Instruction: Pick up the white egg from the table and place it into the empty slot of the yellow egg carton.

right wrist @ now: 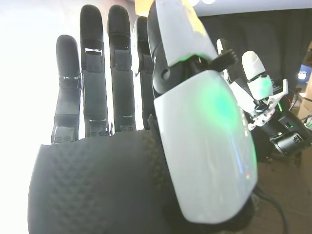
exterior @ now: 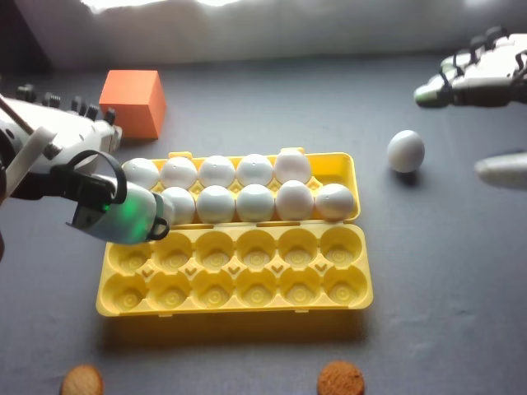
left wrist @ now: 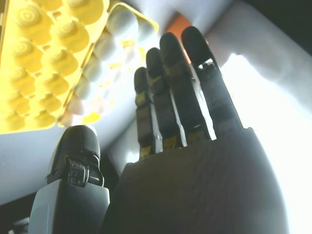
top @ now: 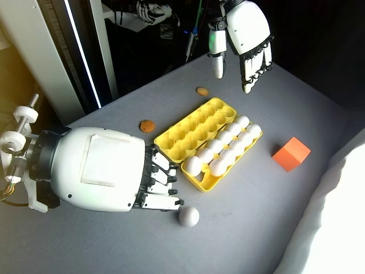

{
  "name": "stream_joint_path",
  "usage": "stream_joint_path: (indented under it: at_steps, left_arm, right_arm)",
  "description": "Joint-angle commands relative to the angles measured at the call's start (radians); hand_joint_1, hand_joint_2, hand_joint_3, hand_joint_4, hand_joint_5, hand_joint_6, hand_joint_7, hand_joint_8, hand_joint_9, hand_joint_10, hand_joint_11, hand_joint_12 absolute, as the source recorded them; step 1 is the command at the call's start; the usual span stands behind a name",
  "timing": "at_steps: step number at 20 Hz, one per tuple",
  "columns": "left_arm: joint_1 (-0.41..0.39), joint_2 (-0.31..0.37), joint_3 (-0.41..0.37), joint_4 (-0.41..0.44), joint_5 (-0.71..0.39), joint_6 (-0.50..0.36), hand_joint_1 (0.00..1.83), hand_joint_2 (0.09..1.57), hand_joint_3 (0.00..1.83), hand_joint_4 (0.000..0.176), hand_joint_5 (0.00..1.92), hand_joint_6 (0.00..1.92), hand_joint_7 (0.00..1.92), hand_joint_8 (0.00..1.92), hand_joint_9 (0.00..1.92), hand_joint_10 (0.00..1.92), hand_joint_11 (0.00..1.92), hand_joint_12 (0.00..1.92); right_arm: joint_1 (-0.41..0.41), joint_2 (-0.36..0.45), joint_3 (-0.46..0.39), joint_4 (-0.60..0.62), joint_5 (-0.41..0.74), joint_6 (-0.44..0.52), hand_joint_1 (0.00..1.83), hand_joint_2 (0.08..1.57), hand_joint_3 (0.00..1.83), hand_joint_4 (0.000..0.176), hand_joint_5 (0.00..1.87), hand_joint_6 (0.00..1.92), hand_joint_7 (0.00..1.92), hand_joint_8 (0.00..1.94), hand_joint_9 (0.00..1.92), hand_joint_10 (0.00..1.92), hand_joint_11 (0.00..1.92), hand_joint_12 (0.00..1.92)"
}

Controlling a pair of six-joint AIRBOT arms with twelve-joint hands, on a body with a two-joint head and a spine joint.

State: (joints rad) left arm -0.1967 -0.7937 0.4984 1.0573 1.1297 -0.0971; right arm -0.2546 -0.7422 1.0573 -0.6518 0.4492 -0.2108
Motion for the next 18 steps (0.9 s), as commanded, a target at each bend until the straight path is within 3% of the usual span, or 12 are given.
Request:
stream_joint_path:
  at_steps: [1,3,6,9,12,16,18]
  left_arm:
    - [-0.010,0.010,-0.001,0.079,0.002,0.006,0.00,1.20,0.03,0.000,0.08,0.00,0.07,0.01,0.04,0.01,0.03,0.01]
    - [-0.010,0.010,-0.001,0.079,0.003,0.006,0.00,1.19,0.01,0.000,0.08,0.00,0.09,0.01,0.06,0.01,0.05,0.02]
    - [-0.010,0.010,-0.001,0.079,0.003,0.006,0.00,1.19,0.01,0.000,0.07,0.00,0.10,0.01,0.06,0.01,0.03,0.02]
    - [-0.010,0.010,-0.002,0.079,0.003,0.006,0.00,1.20,0.01,0.000,0.09,0.01,0.13,0.01,0.10,0.02,0.05,0.03]
    - [-0.010,0.010,-0.002,0.079,0.002,0.005,0.00,1.19,0.00,0.000,0.15,0.01,0.17,0.01,0.14,0.01,0.10,0.06]
    - [-0.010,0.010,-0.002,0.079,0.002,0.005,0.00,1.20,0.00,0.000,0.14,0.00,0.18,0.01,0.16,0.01,0.10,0.07]
    - [-0.010,0.010,-0.002,0.079,0.002,0.005,0.00,1.21,0.00,0.000,0.19,0.00,0.20,0.00,0.17,0.00,0.12,0.10]
  right_arm:
    - [0.005,0.015,-0.001,0.032,0.089,0.002,0.18,1.29,0.00,0.000,0.23,0.02,0.23,0.02,0.19,0.04,0.00,0.46]
    - [0.005,0.015,0.000,0.032,0.089,0.001,0.20,1.28,0.00,0.000,0.24,0.00,0.25,0.01,0.22,0.03,0.00,0.56]
    - [0.010,0.014,0.004,0.032,0.064,-0.013,0.18,1.27,0.00,0.000,0.21,0.00,0.21,0.00,0.19,0.01,0.00,0.48]
    - [0.038,-0.013,0.044,0.032,0.049,-0.013,0.45,1.12,0.00,0.000,0.20,0.00,0.20,0.00,0.16,0.00,0.00,0.40]
    - [0.066,-0.050,0.084,0.032,0.000,0.008,0.86,0.95,0.00,0.000,0.18,0.00,0.17,0.00,0.16,0.00,0.00,0.48]
    - [0.092,-0.134,0.172,0.032,-0.080,0.046,1.07,0.97,0.00,0.000,0.07,0.00,0.04,0.00,0.05,0.00,0.00,0.42]
    - [0.095,-0.181,0.225,0.032,-0.105,0.084,1.20,0.95,0.00,0.000,0.17,0.03,0.12,0.02,0.11,0.02,0.00,0.58]
